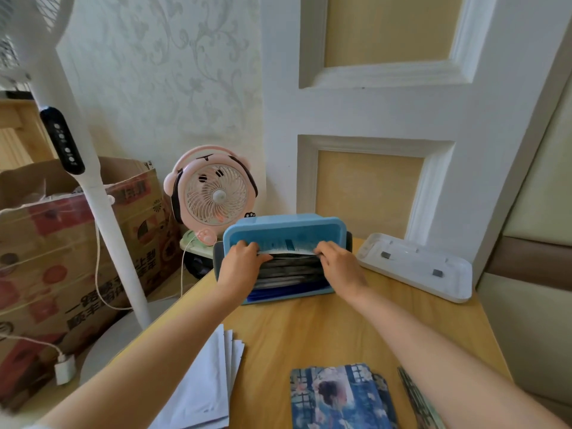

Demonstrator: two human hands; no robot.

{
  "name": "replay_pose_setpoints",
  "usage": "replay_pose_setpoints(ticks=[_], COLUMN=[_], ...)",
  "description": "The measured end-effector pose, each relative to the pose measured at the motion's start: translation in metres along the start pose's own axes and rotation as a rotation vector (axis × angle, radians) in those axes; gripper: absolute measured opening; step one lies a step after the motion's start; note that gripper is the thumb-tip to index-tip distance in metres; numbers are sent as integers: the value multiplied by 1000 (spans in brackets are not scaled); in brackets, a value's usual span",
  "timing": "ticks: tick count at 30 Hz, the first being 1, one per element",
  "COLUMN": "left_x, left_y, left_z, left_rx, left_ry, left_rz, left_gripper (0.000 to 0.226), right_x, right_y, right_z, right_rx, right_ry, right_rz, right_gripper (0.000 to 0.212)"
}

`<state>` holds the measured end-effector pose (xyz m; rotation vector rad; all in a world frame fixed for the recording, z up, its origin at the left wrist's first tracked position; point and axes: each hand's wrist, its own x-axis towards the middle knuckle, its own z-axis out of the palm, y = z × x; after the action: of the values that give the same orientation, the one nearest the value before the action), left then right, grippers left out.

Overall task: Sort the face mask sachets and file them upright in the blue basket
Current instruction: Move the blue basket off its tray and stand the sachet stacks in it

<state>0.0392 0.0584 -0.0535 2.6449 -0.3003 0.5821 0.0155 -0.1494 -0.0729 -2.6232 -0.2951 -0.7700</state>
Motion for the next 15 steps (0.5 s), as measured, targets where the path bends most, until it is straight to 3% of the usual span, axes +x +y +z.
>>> replay_pose_setpoints(ticks=[2, 6, 10, 12, 15], left_x=[2, 3, 4, -2, -26], left_y=[-1, 2, 15, 17, 25], left_z=[-2, -2, -9, -11, -9], left_rx=[150, 404, 499, 483, 345], left_ry=[-41, 40, -9, 42, 222], left_rz=[71, 257, 201, 215, 436], left_gripper=[36, 24, 18, 10, 13], right_x=[6, 19, 24, 17, -4], right_y=[-1, -3, -5, -7, -6], right_z=[2, 1, 1, -4, -17], right_rx=[-77, -202, -234, -236, -220], right_ry=[-96, -214, -302, -238, 60], right_rz=[35, 91, 115, 84, -112], right_gripper=[19, 21, 31, 38, 43])
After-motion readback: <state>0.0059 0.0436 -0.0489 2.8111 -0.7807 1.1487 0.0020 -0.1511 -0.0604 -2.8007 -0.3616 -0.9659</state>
